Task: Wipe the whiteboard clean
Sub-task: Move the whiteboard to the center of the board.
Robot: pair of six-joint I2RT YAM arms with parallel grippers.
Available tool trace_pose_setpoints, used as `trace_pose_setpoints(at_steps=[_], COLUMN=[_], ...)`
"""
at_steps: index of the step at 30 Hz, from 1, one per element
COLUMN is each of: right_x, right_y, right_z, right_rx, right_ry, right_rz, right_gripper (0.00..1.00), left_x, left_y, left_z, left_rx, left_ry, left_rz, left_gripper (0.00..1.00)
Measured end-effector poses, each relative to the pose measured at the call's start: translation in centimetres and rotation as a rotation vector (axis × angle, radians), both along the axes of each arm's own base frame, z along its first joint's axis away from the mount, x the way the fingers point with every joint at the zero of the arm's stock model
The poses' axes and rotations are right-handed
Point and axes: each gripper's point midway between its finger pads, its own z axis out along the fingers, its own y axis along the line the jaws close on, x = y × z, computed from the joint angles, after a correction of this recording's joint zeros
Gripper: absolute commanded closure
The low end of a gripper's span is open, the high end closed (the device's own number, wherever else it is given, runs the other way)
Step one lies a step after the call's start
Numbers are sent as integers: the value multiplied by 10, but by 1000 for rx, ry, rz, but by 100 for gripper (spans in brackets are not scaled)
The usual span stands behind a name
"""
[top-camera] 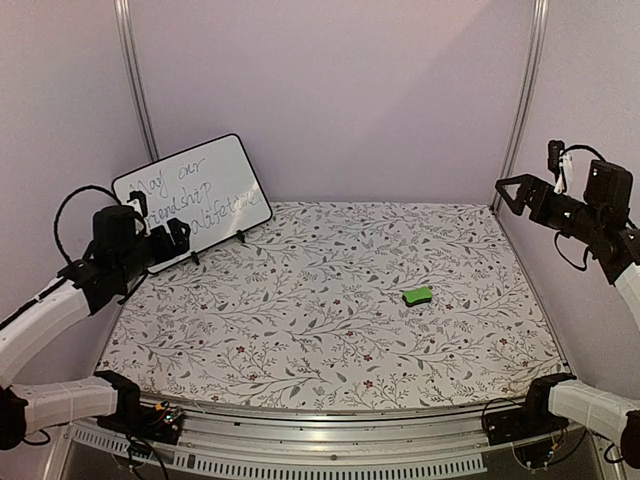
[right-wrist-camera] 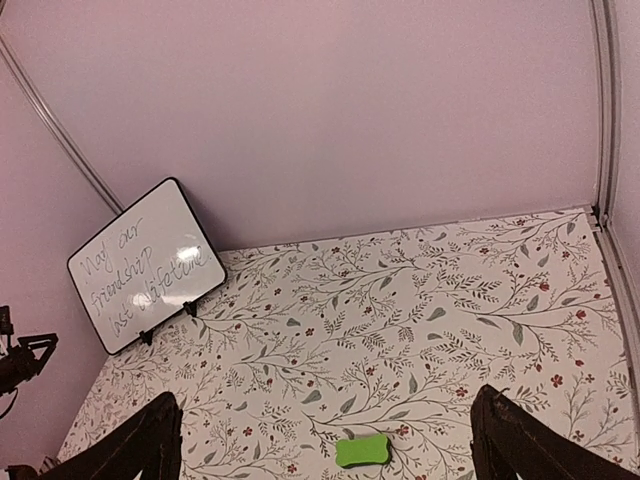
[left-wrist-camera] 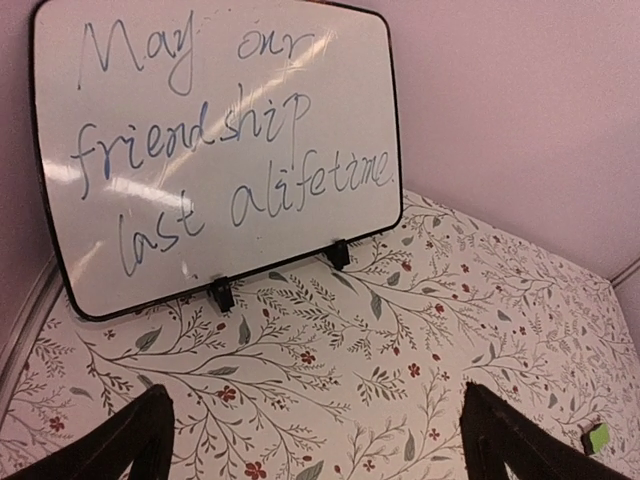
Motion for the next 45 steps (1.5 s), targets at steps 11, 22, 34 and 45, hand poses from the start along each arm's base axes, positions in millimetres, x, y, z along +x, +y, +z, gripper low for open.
trace_pose_setpoints(at_steps=[11, 22, 34, 45], right_x=[12, 8, 3, 1], right_y=[1, 1, 4, 4], right_z=[-7, -3, 3, 5], right_rx=[11, 11, 18, 18], right_ry=[74, 66, 48, 42], right_rz=[-1, 1, 21, 24], right_gripper=[1, 1, 1, 1], left_x=[25, 55, 108, 135], left_y=[18, 28, 30, 44], left_z=[-78, -126, -162, -176], left_rx=[-3, 34, 144, 143], left_ry=[215, 329, 383, 399], left_rz=[205, 350, 442, 485], left_gripper=[0, 0, 0, 17])
